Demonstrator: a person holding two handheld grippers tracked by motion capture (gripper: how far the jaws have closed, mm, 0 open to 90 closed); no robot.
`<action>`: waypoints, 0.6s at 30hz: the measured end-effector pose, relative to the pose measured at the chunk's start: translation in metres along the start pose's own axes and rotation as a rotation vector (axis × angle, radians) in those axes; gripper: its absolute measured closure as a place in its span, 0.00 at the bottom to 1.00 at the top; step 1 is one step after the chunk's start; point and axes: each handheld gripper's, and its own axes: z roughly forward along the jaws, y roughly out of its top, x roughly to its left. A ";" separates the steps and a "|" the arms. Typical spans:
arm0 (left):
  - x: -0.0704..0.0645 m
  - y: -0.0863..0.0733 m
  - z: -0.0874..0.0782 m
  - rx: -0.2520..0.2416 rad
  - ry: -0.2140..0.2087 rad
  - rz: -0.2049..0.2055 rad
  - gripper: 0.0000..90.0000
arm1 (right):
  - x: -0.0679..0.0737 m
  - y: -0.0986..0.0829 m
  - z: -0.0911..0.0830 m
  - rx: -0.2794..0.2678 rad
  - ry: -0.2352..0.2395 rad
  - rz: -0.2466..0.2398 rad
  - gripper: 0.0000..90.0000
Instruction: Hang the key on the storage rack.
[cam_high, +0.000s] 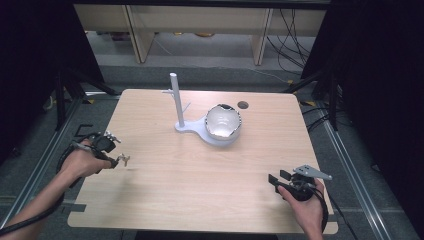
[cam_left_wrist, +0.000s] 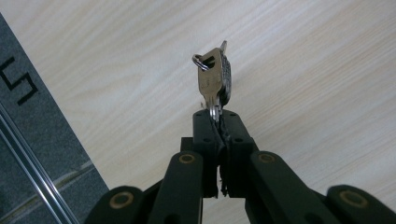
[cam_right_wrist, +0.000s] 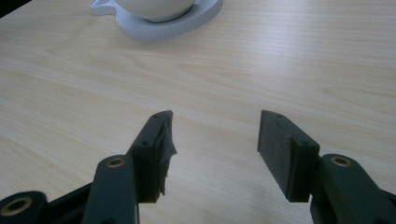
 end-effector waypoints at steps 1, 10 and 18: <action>0.002 0.004 -0.005 -0.003 -0.001 0.019 0.95 | 0.000 0.000 0.000 -0.003 0.002 0.001 0.51; -0.003 0.033 -0.031 -0.125 0.024 0.022 0.95 | 0.000 0.000 0.000 -0.002 -0.006 -0.004 0.51; -0.005 0.054 -0.040 -0.153 0.040 0.041 0.95 | -0.004 0.001 0.001 -0.029 0.009 -0.038 0.51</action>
